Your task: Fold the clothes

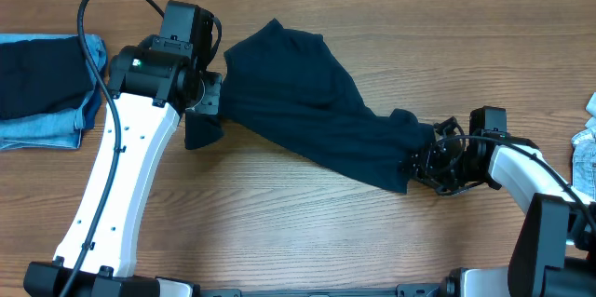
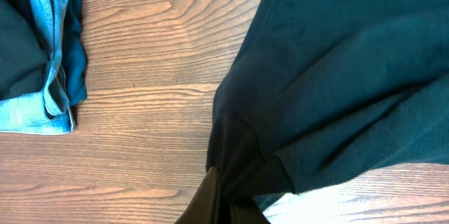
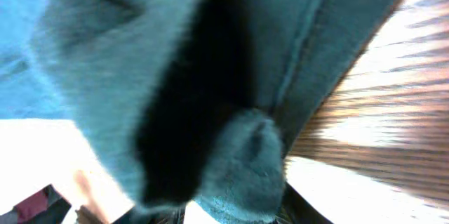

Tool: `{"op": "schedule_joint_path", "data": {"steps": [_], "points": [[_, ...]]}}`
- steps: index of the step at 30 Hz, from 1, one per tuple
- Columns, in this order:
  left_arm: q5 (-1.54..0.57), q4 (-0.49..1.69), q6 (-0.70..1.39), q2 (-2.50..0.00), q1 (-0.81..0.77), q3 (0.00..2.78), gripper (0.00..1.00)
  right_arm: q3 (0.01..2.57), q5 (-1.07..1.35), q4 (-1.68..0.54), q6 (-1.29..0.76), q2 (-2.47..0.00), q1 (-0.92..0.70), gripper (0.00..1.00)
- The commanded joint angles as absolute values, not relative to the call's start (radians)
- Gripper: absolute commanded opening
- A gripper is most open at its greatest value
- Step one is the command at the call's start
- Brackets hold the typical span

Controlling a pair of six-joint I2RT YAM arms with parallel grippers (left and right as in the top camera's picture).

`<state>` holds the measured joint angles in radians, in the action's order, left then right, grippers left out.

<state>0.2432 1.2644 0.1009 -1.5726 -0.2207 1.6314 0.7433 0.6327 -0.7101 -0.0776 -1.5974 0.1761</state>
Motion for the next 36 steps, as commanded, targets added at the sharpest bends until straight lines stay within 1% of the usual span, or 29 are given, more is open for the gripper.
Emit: {"op": "schedule_joint_path", "data": {"steps": [1,5,7,10,15,19,27,36], "points": [[0.242,1.260,0.085,-1.569,-0.216,1.658,0.04,0.738,0.698,-0.710,-0.016,-1.599,0.177,0.38],[0.242,1.260,0.085,-1.569,-0.216,1.658,0.04,0.738,0.719,-0.712,0.020,-1.599,0.177,0.38],[0.242,1.260,0.085,-1.569,-0.216,1.658,0.04,0.738,0.670,-0.710,0.003,-1.599,0.177,0.36],[0.242,1.259,0.085,-1.569,-0.216,1.658,0.04,0.738,0.603,-0.695,-0.003,-1.599,0.177,0.36],[0.242,1.259,0.085,-1.569,-0.216,1.658,0.04,0.738,0.630,-0.578,0.001,-1.599,0.177,0.36],[0.242,1.261,0.085,-1.569,-0.216,1.658,0.04,0.738,0.649,-0.554,0.001,-1.599,0.177,0.36],[0.242,1.259,0.084,-1.569,-0.216,1.658,0.04,0.738,0.700,-0.678,0.009,-1.599,0.177,0.36],[0.242,1.259,0.082,-1.569,-0.216,1.658,0.04,0.738,0.691,-0.729,0.008,-1.599,0.177,0.36]]}}
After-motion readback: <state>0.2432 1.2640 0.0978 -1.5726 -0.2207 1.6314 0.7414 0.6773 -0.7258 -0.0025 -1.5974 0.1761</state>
